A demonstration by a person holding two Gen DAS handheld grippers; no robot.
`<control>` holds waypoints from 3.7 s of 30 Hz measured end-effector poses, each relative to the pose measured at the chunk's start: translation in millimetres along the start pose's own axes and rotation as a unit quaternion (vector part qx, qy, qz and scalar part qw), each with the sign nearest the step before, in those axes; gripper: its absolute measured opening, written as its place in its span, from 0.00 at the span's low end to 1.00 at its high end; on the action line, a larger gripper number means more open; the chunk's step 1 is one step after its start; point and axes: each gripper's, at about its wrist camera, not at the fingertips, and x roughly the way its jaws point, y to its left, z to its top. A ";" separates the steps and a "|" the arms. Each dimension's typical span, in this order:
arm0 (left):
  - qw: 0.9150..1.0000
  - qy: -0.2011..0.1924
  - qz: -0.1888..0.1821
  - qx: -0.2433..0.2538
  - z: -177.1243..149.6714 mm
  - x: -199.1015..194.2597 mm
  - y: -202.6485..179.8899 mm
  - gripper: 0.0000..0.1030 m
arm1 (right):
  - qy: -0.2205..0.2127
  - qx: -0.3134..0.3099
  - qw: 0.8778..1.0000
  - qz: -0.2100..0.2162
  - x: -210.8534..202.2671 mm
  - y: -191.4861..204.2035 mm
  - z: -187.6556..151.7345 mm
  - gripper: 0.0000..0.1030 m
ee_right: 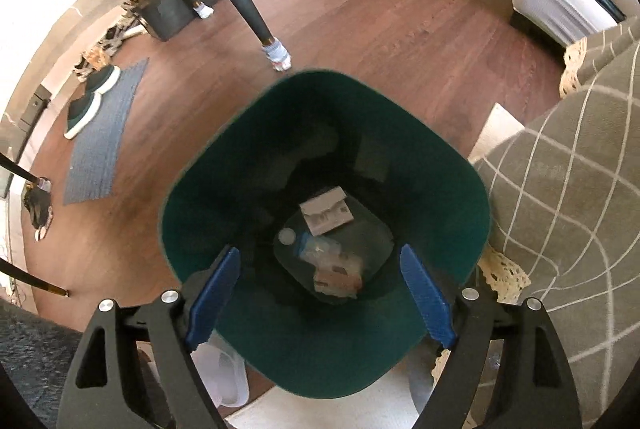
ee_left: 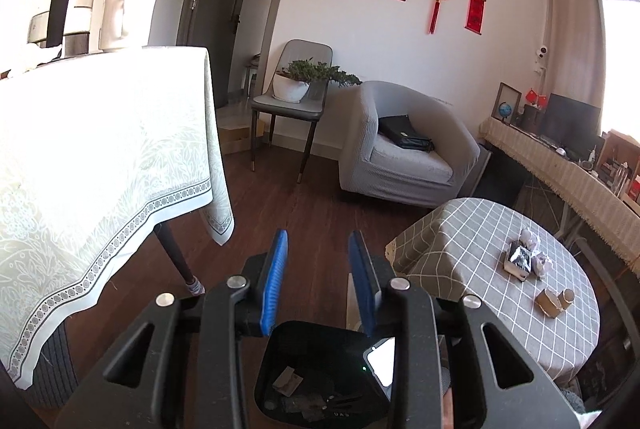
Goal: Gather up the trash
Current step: 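Open both grippers to drop the cap and paper box into the bin, then move both tools back over the table toward the cardboard rolls, then grasp a brown cardboard roll with the left gripper while the right grasps the other roll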
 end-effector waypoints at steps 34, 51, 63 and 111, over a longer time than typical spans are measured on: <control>0.997 0.025 -0.065 0.013 0.5 29.4 -87.7 0.65 | -0.267 0.043 0.960 -0.071 -279.3 -92.0 -48.1 0.60; 0.977 0.092 -0.152 0.117 -50.4 63.4 -231.8 0.73 | -0.291 0.155 0.935 -0.129 -347.6 -210.1 -152.2 0.60; 0.958 0.148 -0.192 0.151 -96.0 92.2 -304.6 0.77 | -0.275 0.196 0.932 -0.134 -354.6 -247.3 -202.5 0.66; 0.961 0.172 -0.137 0.167 -118.0 134.7 -323.2 0.39 | -0.193 0.166 0.960 -0.114 -301.0 -242.3 -203.9 0.77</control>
